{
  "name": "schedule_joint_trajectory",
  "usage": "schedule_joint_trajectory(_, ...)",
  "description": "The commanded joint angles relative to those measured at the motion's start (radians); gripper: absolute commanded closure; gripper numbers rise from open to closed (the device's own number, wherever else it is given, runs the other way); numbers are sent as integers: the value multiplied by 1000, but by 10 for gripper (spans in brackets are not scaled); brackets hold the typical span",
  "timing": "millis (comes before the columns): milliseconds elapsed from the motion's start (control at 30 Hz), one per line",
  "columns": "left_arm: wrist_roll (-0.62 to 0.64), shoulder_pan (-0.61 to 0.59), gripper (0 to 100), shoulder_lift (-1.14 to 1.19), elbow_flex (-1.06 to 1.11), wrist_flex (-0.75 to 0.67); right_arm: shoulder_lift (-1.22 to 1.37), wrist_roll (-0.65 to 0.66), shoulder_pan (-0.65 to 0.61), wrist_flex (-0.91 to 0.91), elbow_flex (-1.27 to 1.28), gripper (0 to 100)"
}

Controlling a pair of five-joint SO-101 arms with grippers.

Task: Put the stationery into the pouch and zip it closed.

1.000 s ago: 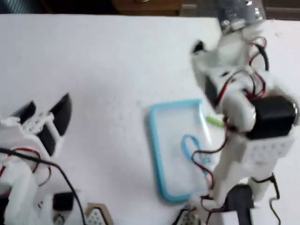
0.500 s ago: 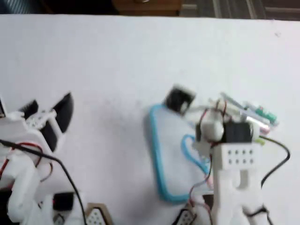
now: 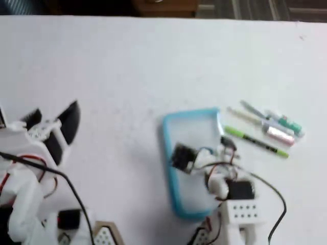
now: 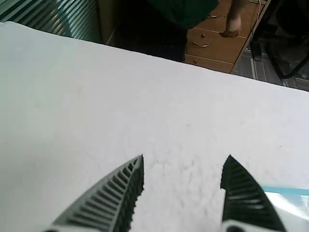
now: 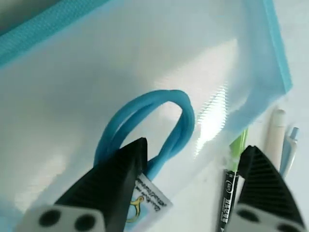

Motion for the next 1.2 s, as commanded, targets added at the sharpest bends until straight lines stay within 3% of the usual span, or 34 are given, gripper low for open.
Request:
schedule_joint_trajectory(0, 0, 5, 728, -5, -3, -11, -67, 9, -5, -27, 38, 692)
schedule_joint_trajectory(233, 0, 5, 728, -5, -3, -14, -128, 3, -67, -33, 110, 691)
schedule_joint_trajectory(333, -2, 5, 728, -4, -3, -14, -153, -57, -84, -16, 49, 691)
schedule_joint_trajectory(633, -3, 5, 728, -4, -3, -15, -105, -265, -90, 341, -370, 691)
schedule_joint_trajectory(833, -3, 5, 728, -4, -3, -15, 61, -307, -91, 481, -420, 693)
schedule_joint_trajectory(967, -3, 5, 728, -4, -3, -14, 191, -305, -96, 429, -388, 692)
schedule_joint_trajectory(1167, -5, 5, 728, -4, -2, -8, 355, -305, -90, 101, -256, 691)
